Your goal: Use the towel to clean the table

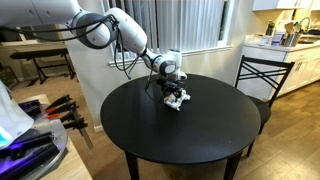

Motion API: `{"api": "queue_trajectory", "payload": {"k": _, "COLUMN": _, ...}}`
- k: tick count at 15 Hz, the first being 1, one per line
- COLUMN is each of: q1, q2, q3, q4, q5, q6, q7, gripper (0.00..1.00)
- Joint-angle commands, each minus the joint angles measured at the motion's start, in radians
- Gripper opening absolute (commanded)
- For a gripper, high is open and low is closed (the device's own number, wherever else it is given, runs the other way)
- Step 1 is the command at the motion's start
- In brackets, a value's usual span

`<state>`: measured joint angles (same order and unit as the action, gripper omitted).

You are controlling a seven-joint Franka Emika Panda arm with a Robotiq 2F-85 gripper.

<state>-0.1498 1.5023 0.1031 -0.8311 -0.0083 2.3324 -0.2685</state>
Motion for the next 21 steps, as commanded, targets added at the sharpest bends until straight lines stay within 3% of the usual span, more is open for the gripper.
{"api": "queue_trajectory", "payload": {"k": 1, "q1": -0.004, "q2": 0.006, "q3": 0.005, "q4": -0.056, "q5": 0.042, "q6": 0.094, "q7": -0.014, "gripper": 0.99}}
{"api": "queue_trajectory", "payload": {"k": 2, "q1": -0.004, "q2": 0.008, "q3": 0.009, "q4": -0.058, "q5": 0.042, "q6": 0.110, "q7": -0.018, "gripper": 0.74}}
{"api": "queue_trajectory", "payload": {"k": 5, "q1": -0.002, "q2": 0.006, "q3": 0.007, "q4": -0.052, "q5": 0.035, "q6": 0.120, "q7": -0.022, "gripper": 0.67}}
{"api": "queue_trajectory", "payload": {"k": 15, "q1": 0.003, "q2": -0.005, "q3": 0.014, "q4": -0.055, "q5": 0.030, "q6": 0.113, "q7": -0.036, "gripper": 0.02}}
{"api": "queue_trajectory", "payload": {"k": 21, "q1": 0.053, "q2": -0.005, "q3": 0.039, "q4": -0.053, "q5": 0.011, "q6": 0.077, "q7": -0.103, "gripper": 0.03}}
